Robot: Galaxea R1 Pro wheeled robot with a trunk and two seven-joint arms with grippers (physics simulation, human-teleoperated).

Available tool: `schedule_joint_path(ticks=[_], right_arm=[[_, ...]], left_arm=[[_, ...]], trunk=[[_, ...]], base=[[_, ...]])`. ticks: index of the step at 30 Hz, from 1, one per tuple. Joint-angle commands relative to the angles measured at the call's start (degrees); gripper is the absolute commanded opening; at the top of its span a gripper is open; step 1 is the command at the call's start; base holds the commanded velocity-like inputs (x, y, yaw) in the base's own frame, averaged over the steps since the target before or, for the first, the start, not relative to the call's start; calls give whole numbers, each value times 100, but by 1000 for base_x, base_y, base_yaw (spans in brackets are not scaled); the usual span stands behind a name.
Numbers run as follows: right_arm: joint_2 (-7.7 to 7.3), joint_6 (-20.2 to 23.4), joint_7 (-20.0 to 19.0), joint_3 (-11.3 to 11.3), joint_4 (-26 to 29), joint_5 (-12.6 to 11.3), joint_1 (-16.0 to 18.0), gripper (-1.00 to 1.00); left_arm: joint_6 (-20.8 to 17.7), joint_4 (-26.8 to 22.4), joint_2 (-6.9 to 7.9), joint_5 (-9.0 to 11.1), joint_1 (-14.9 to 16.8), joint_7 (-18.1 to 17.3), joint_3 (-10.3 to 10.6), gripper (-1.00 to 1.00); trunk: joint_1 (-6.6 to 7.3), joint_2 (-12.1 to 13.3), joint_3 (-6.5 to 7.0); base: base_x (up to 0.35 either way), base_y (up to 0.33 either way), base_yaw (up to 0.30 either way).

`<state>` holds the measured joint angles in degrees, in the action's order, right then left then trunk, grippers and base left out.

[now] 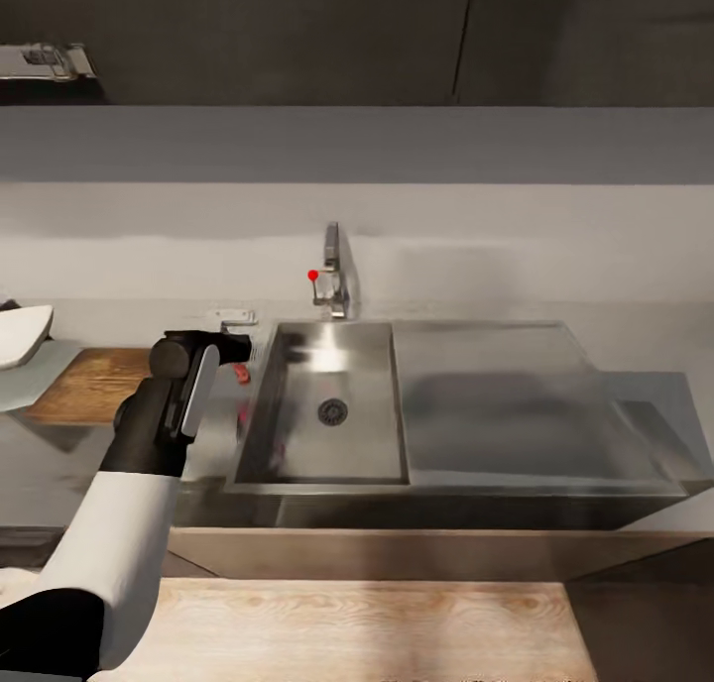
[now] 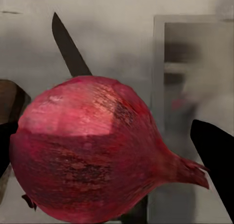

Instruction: In the kitchen, take the Vidalia onion out of the sink, dice it on the chopping board with the paring knife, put the diced onion into the bowl on the countertop, then place both the paring knife and the chopping board into the sink.

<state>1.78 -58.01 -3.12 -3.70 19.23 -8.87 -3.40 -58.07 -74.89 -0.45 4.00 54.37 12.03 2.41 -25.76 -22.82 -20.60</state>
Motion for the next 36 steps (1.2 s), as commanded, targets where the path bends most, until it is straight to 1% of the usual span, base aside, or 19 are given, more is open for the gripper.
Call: schedule_joint_path(ticks=[1,5,11,20,30,36], right_arm=[[-2,-8,-32,-24,11,-62,-3,100],[4,-9,-31,-25,11,-62,-3,100],[6,-9,-35,-26,11,-62,-3,100],[6,-9,-39,-26,11,-62,-3,100],[6,-9,-38,-26,11,-62,-3,100],[6,-9,-39,-26,10,-62,-3,100]], left_arm=[[-20,-5,1,39,4,45,5,-100],[-20,-1,1,39,4,45,5,-100],[-20,11,1,39,4,45,5,-100],[-20,33,1,39,4,45,5,-100],[-20,39,1,39,4,45,5,-100],[-20,117,1,39,4,45,5,-100]], trunk=[[-3,-10,-7],[-3,-10,-6],[-3,-10,-6],[-3,-10,-6],[-3,-10,-6],[-3,-10,-6]], base=[[-92,287,0],[-135,277,105],[-152,271,233],[-14,297,26],[159,305,0],[228,265,0]])
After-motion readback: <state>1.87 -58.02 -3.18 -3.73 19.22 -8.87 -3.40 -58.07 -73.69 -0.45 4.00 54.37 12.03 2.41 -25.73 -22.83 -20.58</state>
